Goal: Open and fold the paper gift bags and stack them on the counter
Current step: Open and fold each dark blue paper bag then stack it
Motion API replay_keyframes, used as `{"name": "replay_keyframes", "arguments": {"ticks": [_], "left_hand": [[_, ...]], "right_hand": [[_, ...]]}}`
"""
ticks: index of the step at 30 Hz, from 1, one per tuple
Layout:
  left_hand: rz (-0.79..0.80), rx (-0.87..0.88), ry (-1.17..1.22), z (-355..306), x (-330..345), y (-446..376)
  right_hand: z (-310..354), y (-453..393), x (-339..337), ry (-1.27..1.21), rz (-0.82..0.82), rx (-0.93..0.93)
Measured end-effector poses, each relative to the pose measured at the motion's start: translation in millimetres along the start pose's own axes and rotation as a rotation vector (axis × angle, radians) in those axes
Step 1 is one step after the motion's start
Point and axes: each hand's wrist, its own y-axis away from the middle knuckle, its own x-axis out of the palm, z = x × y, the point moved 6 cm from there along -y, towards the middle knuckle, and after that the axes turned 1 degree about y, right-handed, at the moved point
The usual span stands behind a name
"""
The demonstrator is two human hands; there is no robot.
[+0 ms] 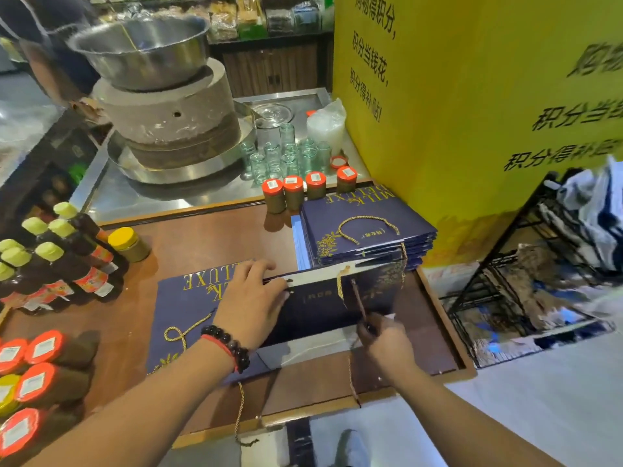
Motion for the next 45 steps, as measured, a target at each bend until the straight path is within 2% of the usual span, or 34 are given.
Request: {"name": "replay_keyframes", "arguments": {"ticks": [5,14,19,21,25,29,36,40,45], "left_hand": [[-0.002,0.063,-0.035,-1,7,0],[0.037,0.079,-0.016,0,13,2],[0.042,0.093,-0.013,3,13,0],[0.034,0.099,-0.009,1,12,0],[0.011,0.088,-0.005,-1,11,1],[-0.015,0.090,0.009,-7,11,5],[-0.035,0.047,0.025,-10,9,16],[-0.072,0.016,0.026,-14,5,23],[-0.065,-0.008,0.009,-13,5,29]], "right_hand": [[-88,17,8,0.062,0.014,0.275],[-155,71,5,-0.131,-0.073,0.540],[-174,94,14,-0.186,0.006,0.696],[-175,101,16,-0.281,0.021,0.748],[-140,105,21,-0.469,0.113,0.699],[-65,94,30,-0.749,0.085,0.516],[64,89,42,-1.146,0.145,0.377],[96,87,38,-1.302,0.103,0.314],[106,85,37,-1.299,-0.003,0.353]]}}
